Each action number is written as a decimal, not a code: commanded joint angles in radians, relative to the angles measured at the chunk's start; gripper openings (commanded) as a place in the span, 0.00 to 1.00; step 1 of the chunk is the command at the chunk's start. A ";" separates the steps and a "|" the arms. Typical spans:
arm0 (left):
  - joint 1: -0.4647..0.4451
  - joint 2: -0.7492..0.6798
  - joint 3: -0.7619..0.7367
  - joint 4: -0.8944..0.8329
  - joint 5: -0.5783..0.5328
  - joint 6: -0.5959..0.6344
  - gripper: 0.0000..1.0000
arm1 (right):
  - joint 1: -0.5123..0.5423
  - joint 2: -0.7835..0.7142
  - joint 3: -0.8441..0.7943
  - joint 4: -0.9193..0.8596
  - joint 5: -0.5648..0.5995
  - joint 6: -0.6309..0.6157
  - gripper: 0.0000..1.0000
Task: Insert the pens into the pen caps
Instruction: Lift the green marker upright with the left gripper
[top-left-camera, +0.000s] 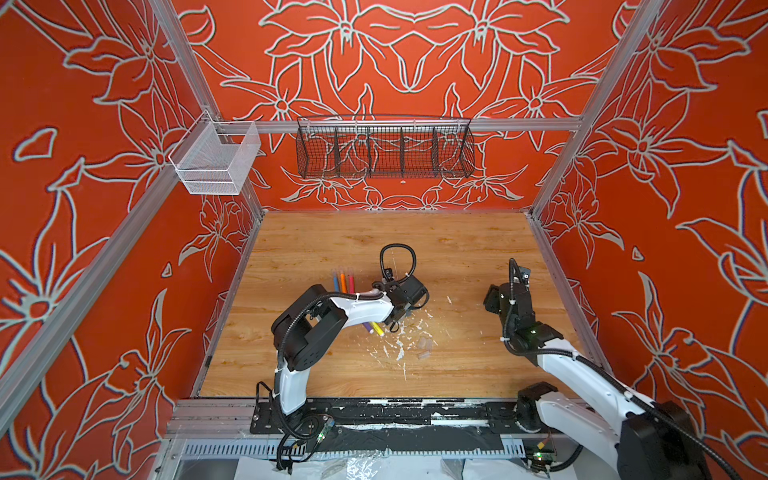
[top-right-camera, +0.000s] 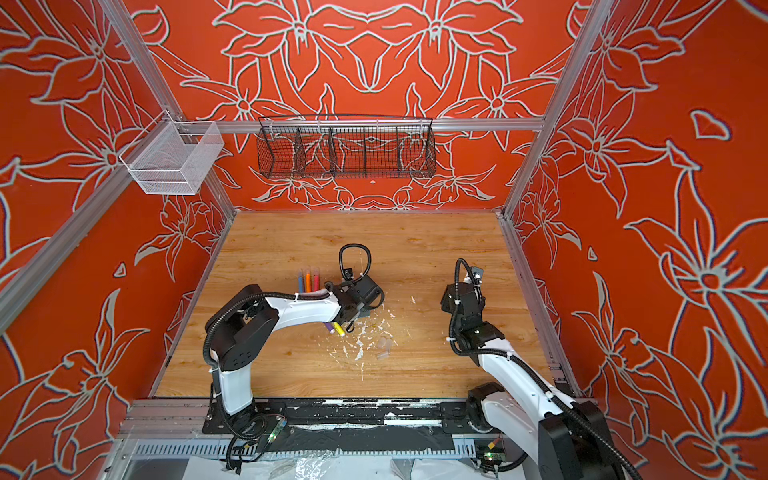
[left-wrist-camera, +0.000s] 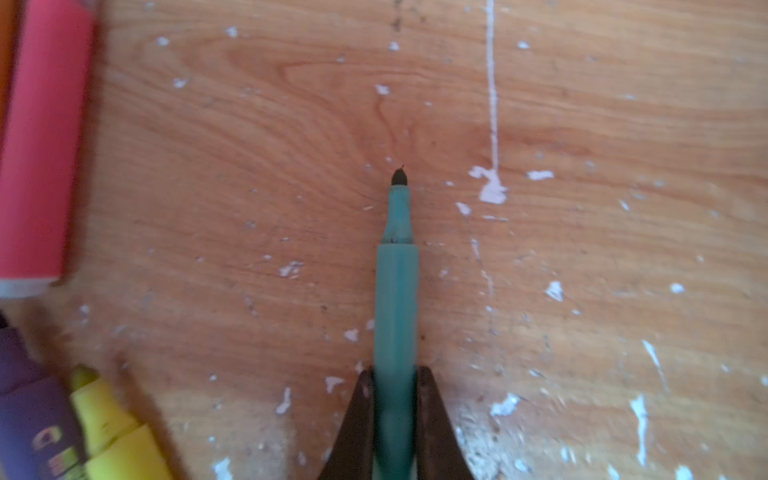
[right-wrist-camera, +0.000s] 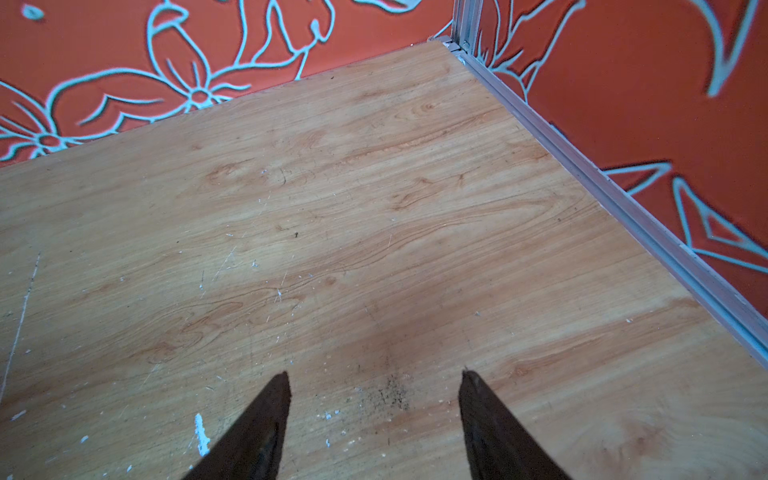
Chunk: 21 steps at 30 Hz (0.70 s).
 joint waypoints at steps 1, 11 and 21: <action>-0.017 -0.015 -0.053 0.055 0.112 0.090 0.00 | -0.004 -0.003 -0.001 0.018 0.001 -0.004 0.66; -0.032 -0.145 -0.145 0.230 0.194 0.257 0.00 | -0.004 -0.004 0.000 0.019 0.001 -0.004 0.66; -0.064 -0.263 -0.244 0.353 0.211 0.350 0.00 | -0.004 -0.011 0.000 0.012 -0.013 -0.006 0.65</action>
